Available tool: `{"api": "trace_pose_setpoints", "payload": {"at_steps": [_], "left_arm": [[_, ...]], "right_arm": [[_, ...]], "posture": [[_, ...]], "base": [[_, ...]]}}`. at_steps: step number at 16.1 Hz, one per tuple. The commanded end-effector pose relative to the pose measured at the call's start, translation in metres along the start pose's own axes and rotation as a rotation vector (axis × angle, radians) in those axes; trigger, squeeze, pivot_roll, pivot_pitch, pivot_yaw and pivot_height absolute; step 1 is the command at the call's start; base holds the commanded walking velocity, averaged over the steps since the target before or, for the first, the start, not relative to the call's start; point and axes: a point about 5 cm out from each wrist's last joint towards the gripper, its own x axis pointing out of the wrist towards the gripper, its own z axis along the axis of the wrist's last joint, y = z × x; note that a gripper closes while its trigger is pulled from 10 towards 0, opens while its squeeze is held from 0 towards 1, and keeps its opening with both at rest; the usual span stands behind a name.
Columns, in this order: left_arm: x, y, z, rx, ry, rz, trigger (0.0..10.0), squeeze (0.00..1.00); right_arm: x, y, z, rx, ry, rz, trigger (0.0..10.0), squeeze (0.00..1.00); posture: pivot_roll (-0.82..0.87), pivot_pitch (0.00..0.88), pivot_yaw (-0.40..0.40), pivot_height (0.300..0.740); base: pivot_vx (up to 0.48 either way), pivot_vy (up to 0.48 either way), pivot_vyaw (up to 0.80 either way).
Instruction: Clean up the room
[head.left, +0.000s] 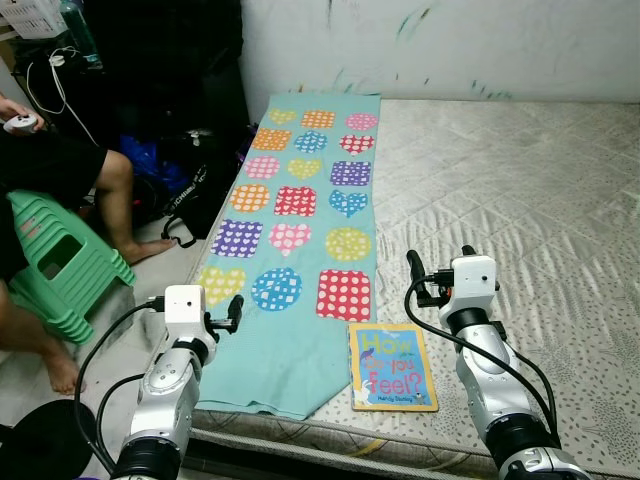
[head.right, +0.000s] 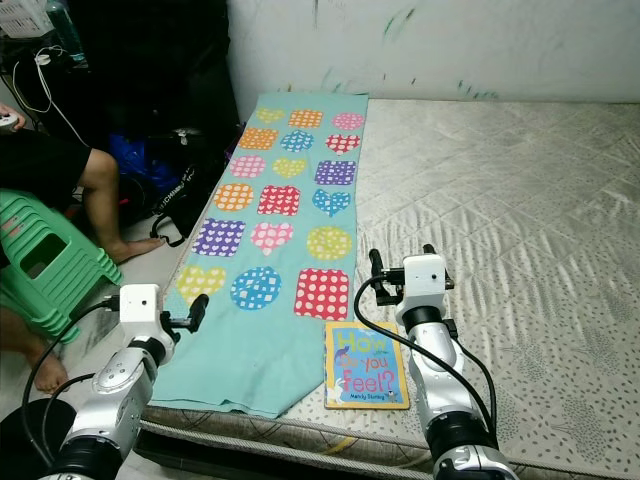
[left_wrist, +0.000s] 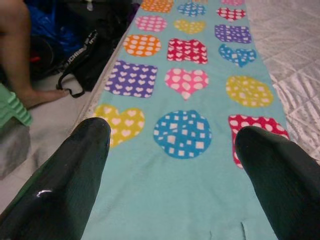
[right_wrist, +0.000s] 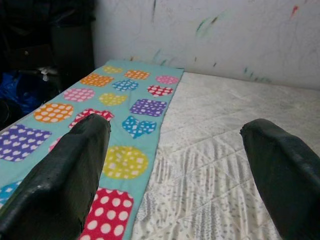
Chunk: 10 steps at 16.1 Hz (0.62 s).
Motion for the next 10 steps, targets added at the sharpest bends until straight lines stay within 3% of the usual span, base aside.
{"api": "trace_pose_setpoints", "payload": {"at_steps": [1, 5, 10], "left_arm": [[0.001, 0.002, 0.005, 0.007, -0.015, 0.005, 10.0, 0.0], [0.001, 0.002, 0.004, -0.015, -0.013, 0.004, 10.0, 0.0], [0.004, 0.003, -0.005, -0.014, 0.076, 0.013, 10.0, 0.0]], "right_arm": [[0.001, 0.001, -0.001, 0.007, 0.013, 0.0, 10.0, 1.0], [0.001, 0.001, -0.002, 0.003, 0.024, -0.006, 10.0, 1.0], [0.004, 0.005, -0.015, -0.026, 0.158, 0.019, 10.0, 1.0]], "posture": [[-0.09, 0.0, 0.065, 0.74], [-0.09, 0.0, 0.068, 0.74], [-0.09, 0.0, 0.068, 0.74]], "base": [[0.0, 0.0, 0.0], [0.0, 0.0, 0.0], [0.0, 0.0, 0.0]]}}
